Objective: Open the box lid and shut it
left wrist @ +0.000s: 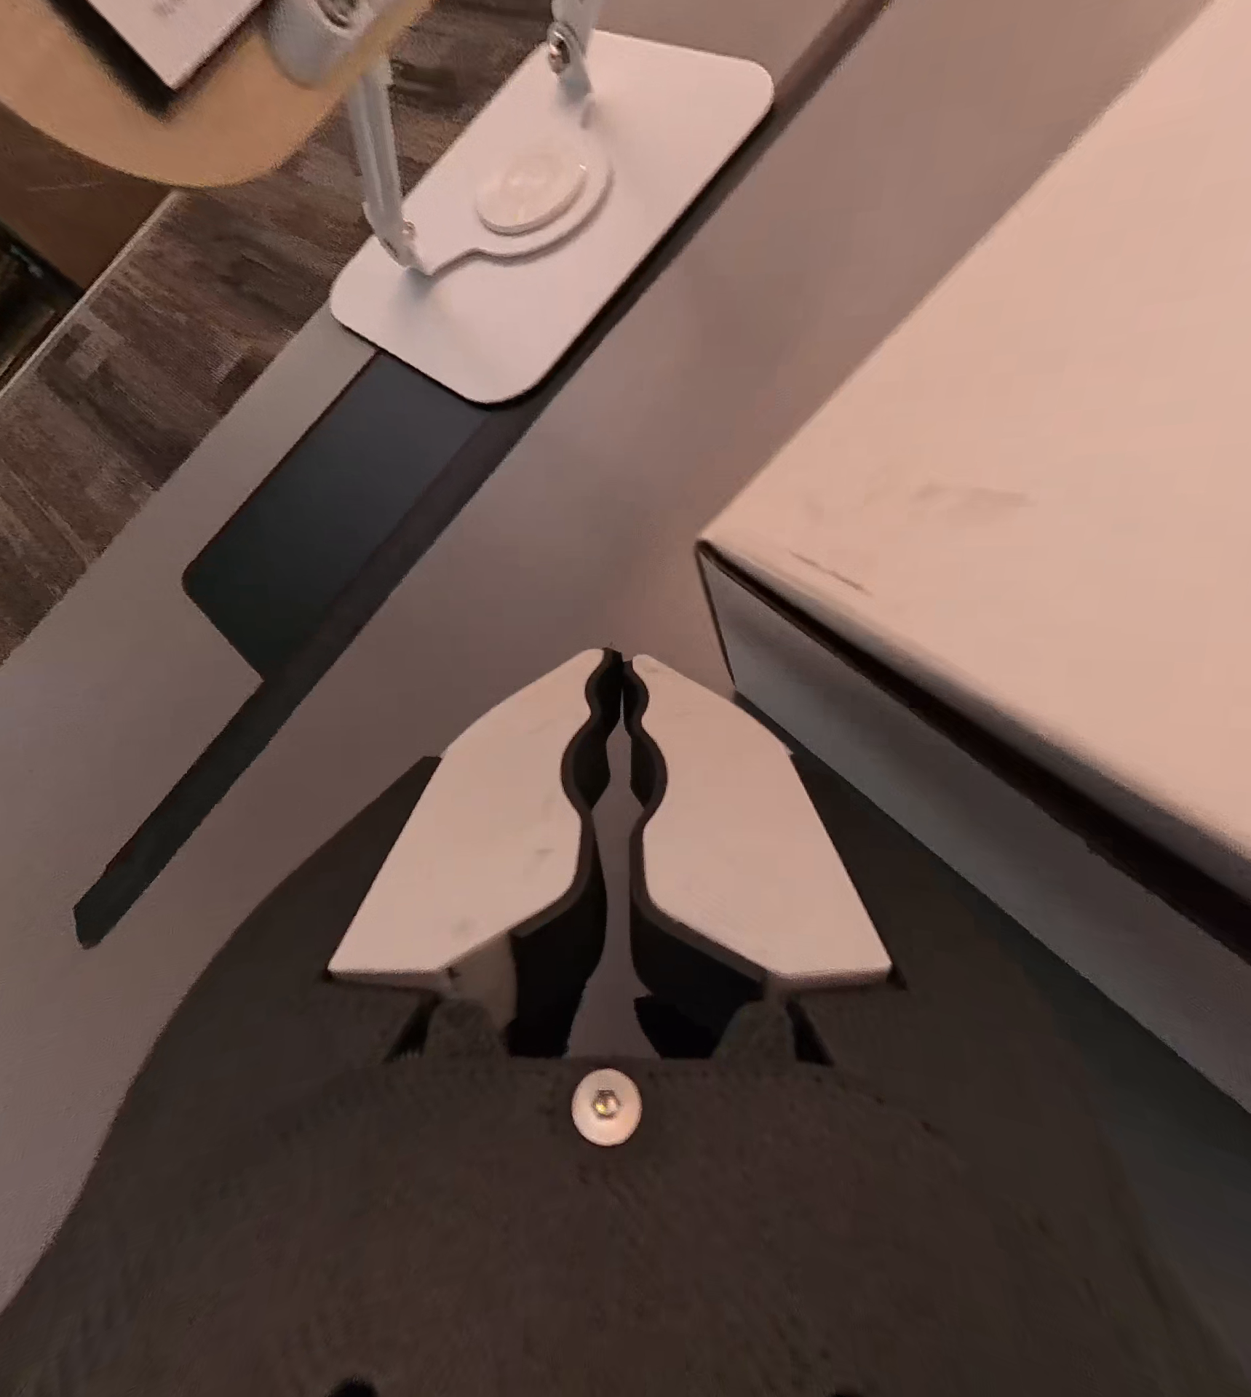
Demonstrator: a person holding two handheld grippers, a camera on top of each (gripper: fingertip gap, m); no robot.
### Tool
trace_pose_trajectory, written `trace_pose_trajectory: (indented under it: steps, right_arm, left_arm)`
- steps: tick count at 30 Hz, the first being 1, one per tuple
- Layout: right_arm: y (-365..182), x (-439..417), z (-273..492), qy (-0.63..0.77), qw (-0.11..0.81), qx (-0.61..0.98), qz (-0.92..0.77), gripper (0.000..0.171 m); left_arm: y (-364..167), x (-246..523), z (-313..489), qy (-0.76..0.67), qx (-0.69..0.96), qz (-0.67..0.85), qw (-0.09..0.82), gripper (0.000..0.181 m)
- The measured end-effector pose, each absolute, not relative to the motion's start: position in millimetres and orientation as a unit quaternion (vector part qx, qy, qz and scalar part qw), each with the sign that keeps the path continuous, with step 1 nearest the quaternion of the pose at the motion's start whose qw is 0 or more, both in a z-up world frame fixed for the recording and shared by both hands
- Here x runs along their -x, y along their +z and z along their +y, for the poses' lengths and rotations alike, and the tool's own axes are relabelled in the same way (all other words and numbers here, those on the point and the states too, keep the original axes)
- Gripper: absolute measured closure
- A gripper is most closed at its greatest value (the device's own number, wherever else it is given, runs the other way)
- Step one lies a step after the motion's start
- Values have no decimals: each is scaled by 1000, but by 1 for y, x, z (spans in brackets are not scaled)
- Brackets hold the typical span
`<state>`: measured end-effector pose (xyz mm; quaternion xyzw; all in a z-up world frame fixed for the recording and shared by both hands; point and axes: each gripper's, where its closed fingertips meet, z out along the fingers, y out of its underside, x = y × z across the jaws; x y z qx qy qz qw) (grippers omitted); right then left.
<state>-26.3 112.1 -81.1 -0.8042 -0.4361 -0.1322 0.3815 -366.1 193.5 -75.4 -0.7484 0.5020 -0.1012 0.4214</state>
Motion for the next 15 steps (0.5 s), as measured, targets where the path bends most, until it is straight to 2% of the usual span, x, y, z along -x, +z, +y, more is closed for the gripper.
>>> trace_pose_trajectory:
  steps: [5, 11, 13, 15]
  right_arm:
    - [-84, 42, 118, -149, 356, 796, -467, 171]
    - [-62, 15, 107, -160, 414, 821, -359, 170]
    - [-46, 7, 83, -118, 446, 833, -304, 165]
    - [-26, 14, 50, -22, 485, 836, -256, 156]
  left_arm:
    - [-73, 346, 195, -98, 737, 516, 426, 181]
    - [-64, 381, 190, -89, 764, 462, 442, 181]
    - [-56, 405, 175, -110, 781, 427, 441, 181]
    - [-45, 425, 149, -144, 790, 404, 438, 167]
